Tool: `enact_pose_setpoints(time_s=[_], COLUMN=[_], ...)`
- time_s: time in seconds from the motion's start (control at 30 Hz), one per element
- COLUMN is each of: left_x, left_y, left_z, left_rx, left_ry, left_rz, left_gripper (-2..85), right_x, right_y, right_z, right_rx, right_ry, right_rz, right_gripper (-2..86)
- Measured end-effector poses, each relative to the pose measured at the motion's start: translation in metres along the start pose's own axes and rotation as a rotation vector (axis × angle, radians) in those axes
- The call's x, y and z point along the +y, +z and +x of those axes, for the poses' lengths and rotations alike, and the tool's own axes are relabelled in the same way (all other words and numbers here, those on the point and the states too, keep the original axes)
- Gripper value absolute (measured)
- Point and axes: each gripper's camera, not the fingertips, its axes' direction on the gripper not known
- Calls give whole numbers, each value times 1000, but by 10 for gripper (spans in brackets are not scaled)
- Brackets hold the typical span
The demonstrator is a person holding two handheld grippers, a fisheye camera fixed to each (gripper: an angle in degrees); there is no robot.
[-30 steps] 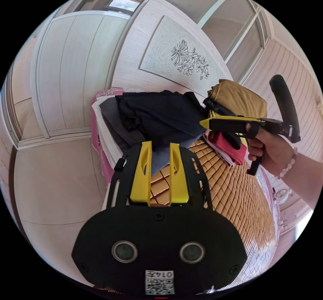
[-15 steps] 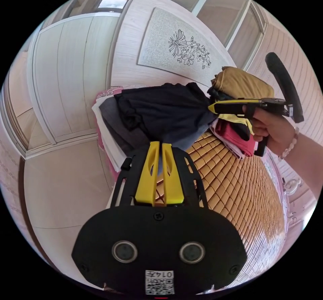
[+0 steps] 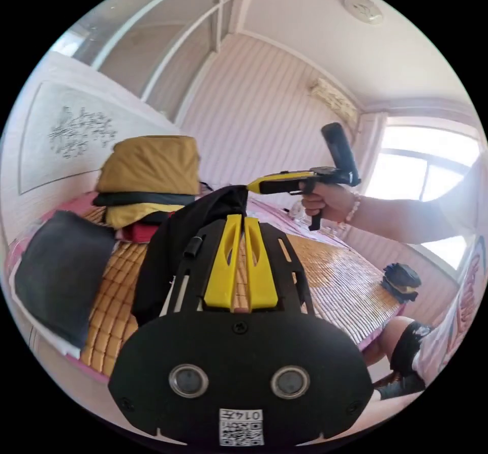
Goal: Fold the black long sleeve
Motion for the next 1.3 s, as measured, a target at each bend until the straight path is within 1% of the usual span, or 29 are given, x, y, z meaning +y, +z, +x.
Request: enact_pose_setpoints(time_s=[0.03,0.07,0.1,0.13,0.17,0.23,0.3,0.33,0.4,0.5,0.57,0.67,0.8,0.87,0.93,1.0,1.03,1.07,1.13,1.2,1.27,1.3], left_x=[5,14,20,27,33,47,65,75,86,106,121,141,166,178,186,195,202,211,222,227,232,233], left_y=[38,75,94,128,155,183,209,227,256,301,337,378,427,452,468,481,488,493,502,511,520,522], left_z=[32,61,77,107,134,156,157,149,135,136,163,204,241,261,272,281,289,297,305,308,311,311], left_rx=[91,144,188,274,284,218,155,136,151,263,313,348,407,420,416,424,414,385,354,356,388,400], left_ry=[41,26,34,96,166,243,248,213,139,92,163,283,347,383,398,413,455,518,571,556,508,492], left_rz=[5,4,-14,-95,-179,-241,-278,-323,-399,-516,-601,-684,-777,-811,-823,-837,-856,-873,-904,-927,-946,-946], left_gripper=[-8,-5,-4,2,7,9,11,15,33,43,47,50,60,64,65,66,66,67,68,71,78,80], right_x=[43,89,113,161,205,257,292,308,323,333,340,340,329,330,339,351,364,381,410,440,474,484], right_y=[-20,-36,-44,-59,-75,-98,-116,-123,-128,-132,-131,-122,-117,-113,-121,-155,-186,-219,-270,-317,-373,-386], right_z=[23,42,51,66,73,73,66,61,60,67,78,82,86,96,108,112,113,118,128,135,136,136], right_rx=[61,126,163,232,263,270,284,296,293,261,197,134,205,264,280,262,274,267,242,251,326,343], right_ry=[109,193,246,360,436,514,548,567,597,660,756,767,738,719,749,717,717,749,832,911,987,1009], right_rz=[-31,-101,-139,-213,-279,-309,-321,-327,-318,-269,-212,-191,-193,-261,-304,-261,-215,-183,-132,-103,-67,-60], right_gripper=[-2,2,8,18,38,60,69,71,74,83,91,109,107,47,4,-4,-7,-8,-9,-8,-7,-6])
